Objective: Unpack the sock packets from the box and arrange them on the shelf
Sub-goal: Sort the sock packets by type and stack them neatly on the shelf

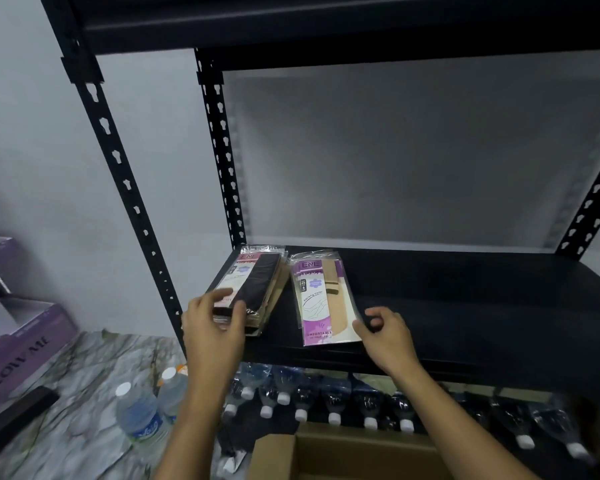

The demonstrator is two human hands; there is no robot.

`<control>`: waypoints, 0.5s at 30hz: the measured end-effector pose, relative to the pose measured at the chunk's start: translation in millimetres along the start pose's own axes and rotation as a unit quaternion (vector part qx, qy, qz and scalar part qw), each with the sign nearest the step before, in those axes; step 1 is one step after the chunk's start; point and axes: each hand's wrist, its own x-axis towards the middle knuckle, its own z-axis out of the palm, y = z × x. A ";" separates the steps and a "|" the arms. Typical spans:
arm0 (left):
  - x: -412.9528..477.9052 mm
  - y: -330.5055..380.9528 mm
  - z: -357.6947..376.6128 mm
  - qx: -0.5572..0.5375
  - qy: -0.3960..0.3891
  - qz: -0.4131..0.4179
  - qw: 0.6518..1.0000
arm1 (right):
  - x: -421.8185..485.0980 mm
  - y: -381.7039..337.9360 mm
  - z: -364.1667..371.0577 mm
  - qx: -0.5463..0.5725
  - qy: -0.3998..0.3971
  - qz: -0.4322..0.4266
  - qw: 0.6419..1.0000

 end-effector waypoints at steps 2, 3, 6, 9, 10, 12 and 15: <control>-24.6 -2.7 0.4 -0.029 0.018 -0.003 0.999 | -7.1 6.7 0.5 0.007 0.002 0.002 1.000; -33.1 -4.5 1.4 -0.044 0.016 -0.013 0.999 | -9.1 9.2 0.7 0.009 0.002 0.006 1.000; -45.9 -9.9 6.8 -0.107 -0.003 -0.053 0.993 | -11.1 12.1 1.0 0.017 -0.002 0.017 1.000; -48.4 -13.9 12.5 -0.166 -0.008 -0.129 0.978 | -10.6 9.5 2.4 0.030 -0.005 0.024 0.999; -48.9 -16.3 14.7 -0.181 -0.011 -0.153 0.972 | -10.1 7.9 2.9 0.032 -0.005 0.024 0.999; -47.8 -23.3 17.8 -0.200 -0.012 -0.196 0.960 | -9.3 4.5 3.3 0.032 -0.003 0.022 0.999; -35.2 -24.7 12.4 -0.188 0.035 -0.206 0.960 | -6.8 0.6 3.7 0.025 -0.007 0.017 1.000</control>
